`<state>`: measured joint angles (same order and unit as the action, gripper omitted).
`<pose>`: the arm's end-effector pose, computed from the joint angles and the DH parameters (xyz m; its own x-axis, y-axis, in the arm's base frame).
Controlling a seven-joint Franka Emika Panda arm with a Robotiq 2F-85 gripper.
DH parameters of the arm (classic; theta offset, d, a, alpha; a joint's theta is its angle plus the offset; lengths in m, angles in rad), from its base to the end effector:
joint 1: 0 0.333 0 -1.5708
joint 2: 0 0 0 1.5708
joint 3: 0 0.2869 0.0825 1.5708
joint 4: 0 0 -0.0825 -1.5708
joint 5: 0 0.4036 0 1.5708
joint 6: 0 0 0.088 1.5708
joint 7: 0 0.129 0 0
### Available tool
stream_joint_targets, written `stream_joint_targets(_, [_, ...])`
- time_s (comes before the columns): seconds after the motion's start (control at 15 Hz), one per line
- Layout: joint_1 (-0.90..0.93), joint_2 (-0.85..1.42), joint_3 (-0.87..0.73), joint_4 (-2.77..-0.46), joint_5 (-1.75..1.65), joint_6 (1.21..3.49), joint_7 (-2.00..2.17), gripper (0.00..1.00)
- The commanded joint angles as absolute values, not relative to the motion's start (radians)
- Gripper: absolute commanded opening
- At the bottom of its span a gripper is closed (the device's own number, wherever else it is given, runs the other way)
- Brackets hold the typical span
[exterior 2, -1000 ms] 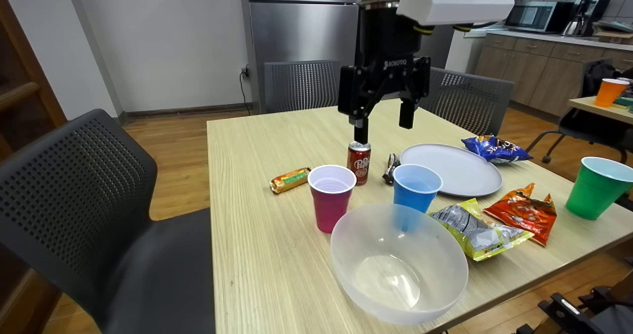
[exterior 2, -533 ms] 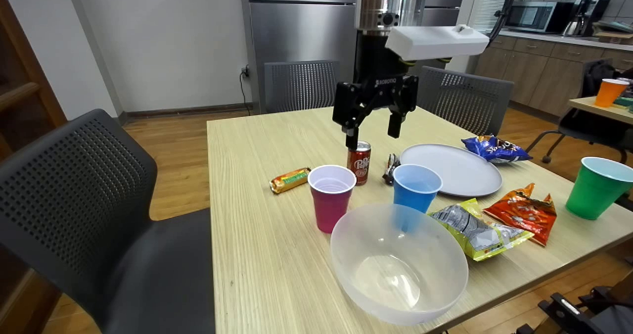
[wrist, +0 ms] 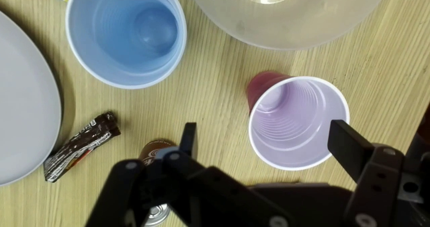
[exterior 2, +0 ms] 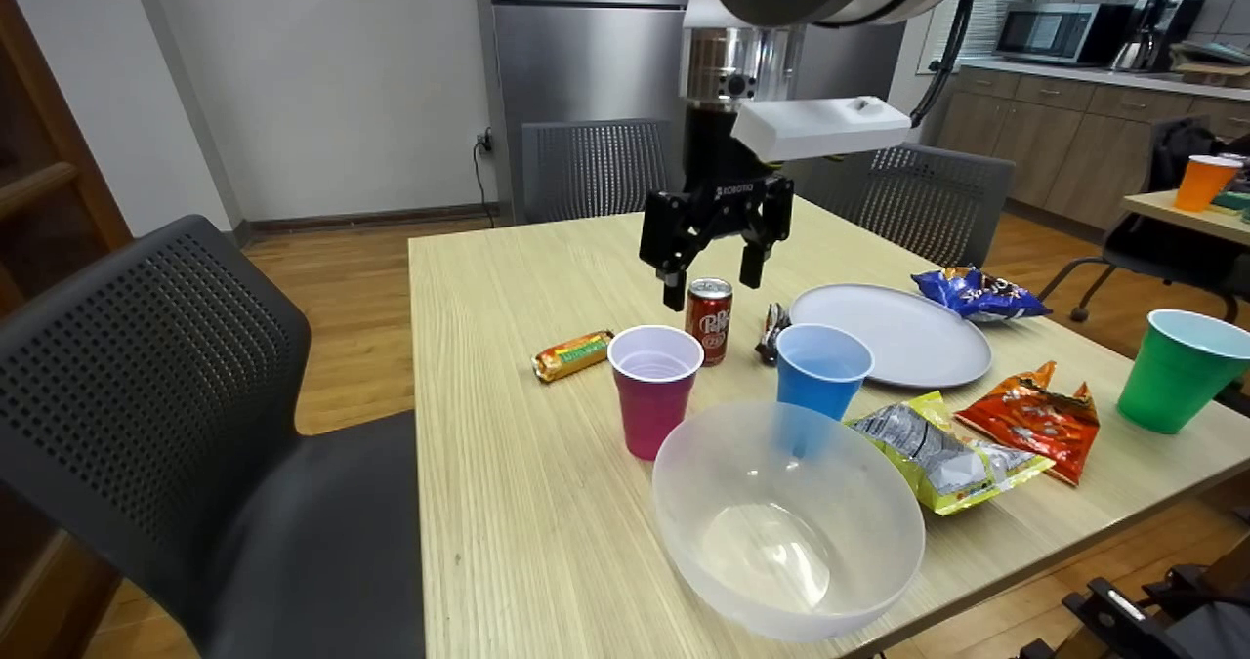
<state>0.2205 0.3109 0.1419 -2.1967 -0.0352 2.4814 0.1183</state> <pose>0.5198 0.2000 0.1751 0.9645 0.2630 -0.0248 0.2625 -0.9647 -0.0195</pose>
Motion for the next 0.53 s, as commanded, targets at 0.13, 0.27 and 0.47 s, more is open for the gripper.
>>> stream_joint_targets(0.13, [0.221,0.419,0.136,-2.078,-0.053,2.458,0.090,1.00])
stream_joint_targets(0.27, [0.226,0.444,0.132,-2.055,-0.058,2.450,0.094,1.00])
stream_joint_targets(0.47, [0.226,0.478,0.135,-2.028,-0.049,2.438,0.088,1.00])
